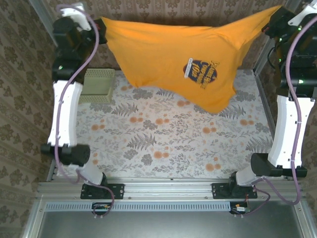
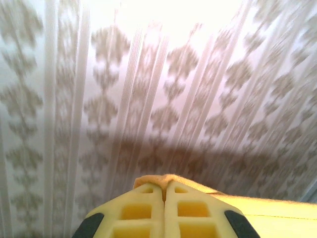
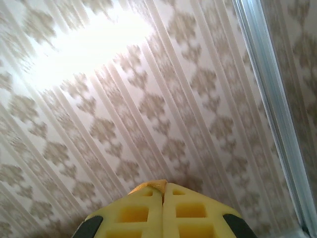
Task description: Fold the inside-out t-shirt
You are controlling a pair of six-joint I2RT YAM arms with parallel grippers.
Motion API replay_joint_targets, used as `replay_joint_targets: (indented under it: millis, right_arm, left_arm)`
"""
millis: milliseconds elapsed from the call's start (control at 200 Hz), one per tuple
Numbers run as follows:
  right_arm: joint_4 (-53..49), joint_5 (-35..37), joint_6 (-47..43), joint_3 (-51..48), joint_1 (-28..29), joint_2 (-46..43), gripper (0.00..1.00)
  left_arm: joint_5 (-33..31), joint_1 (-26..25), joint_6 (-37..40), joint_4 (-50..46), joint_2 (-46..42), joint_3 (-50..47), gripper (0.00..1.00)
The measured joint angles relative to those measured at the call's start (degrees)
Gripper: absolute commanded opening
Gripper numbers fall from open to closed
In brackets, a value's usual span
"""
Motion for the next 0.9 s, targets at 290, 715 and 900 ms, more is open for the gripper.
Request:
replay_joint_targets:
  millis: [290,715,900]
  right_arm:
    - [5.44,-10.14,-0.20,-20.83,-0.20,-8.70,0.00]
    - [-0.17,-21.44,6.32,-80.76,-2.19,-27.58,0.00]
    - [-4.46,-21.40,11.54,-90.05,-3.80,-43.67,0.00]
  left_arm:
    - [1.01,0.46,3.15,14.62,-15.10,-28.33,0.00]
    - [0.11,-9.44,-4.24,4.37,-27.10,-77.48,0.00]
    - [-4.59,-9.29,-10.80,-2.08,-41.16,-84.37,0.00]
